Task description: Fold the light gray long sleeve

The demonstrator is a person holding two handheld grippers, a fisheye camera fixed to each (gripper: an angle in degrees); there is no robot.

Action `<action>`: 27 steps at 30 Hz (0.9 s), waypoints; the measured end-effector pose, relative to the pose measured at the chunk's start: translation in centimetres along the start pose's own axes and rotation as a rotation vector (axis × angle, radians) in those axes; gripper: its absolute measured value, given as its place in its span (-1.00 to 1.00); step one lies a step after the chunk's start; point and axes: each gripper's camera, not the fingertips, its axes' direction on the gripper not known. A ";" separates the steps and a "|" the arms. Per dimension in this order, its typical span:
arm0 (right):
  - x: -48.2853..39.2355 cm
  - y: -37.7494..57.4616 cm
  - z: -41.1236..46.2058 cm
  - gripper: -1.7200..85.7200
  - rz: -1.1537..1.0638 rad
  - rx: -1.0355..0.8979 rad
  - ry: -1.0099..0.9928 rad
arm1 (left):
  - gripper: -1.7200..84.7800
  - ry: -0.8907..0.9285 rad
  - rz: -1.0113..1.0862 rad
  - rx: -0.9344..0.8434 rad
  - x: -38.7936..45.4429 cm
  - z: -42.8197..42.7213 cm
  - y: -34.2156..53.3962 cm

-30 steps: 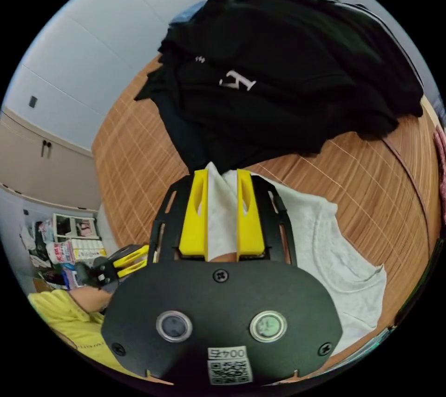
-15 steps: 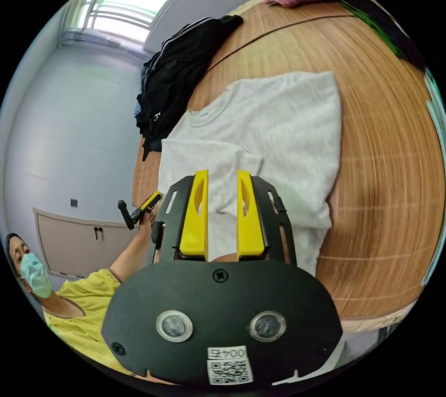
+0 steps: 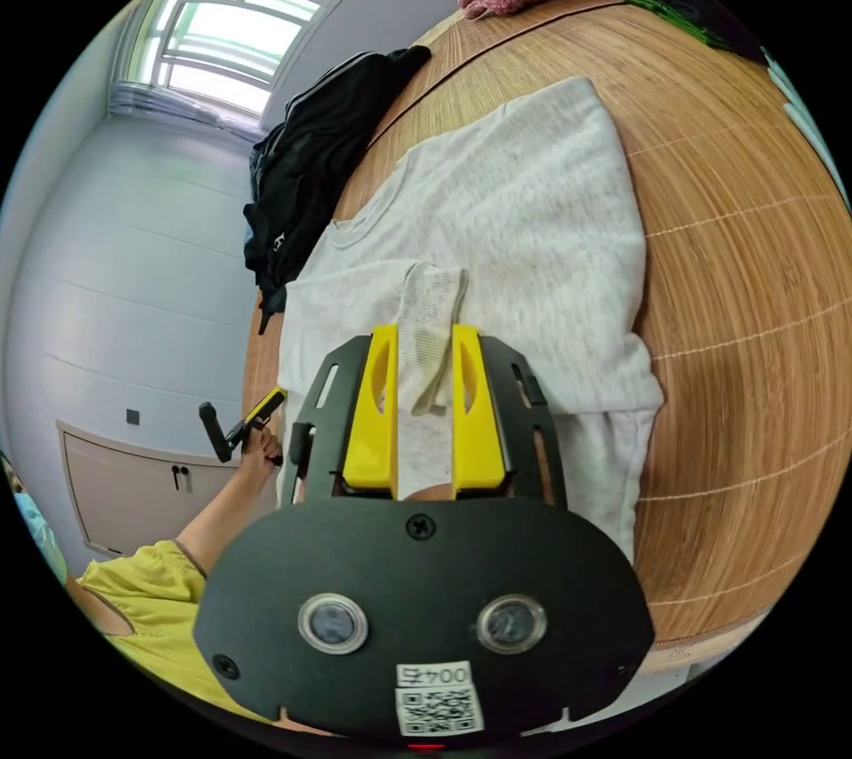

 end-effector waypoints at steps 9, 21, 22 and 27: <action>-7.2 0.9 -2.8 -0.91 -0.302 0.028 0.174 | -0.86 0.006 -0.004 0.001 0.7 1.3 0.1; -4.3 7.5 -8.2 -0.83 -0.175 0.042 0.293 | -0.85 0.008 -0.006 0.000 1.3 3.0 0.3; -4.1 7.9 -8.9 -0.84 -0.167 0.068 0.305 | -0.85 0.007 -0.006 0.000 1.3 3.1 0.3; -3.8 9.5 -10.8 -0.87 -0.152 0.144 0.374 | -0.85 -0.005 0.000 -0.001 1.6 3.9 0.5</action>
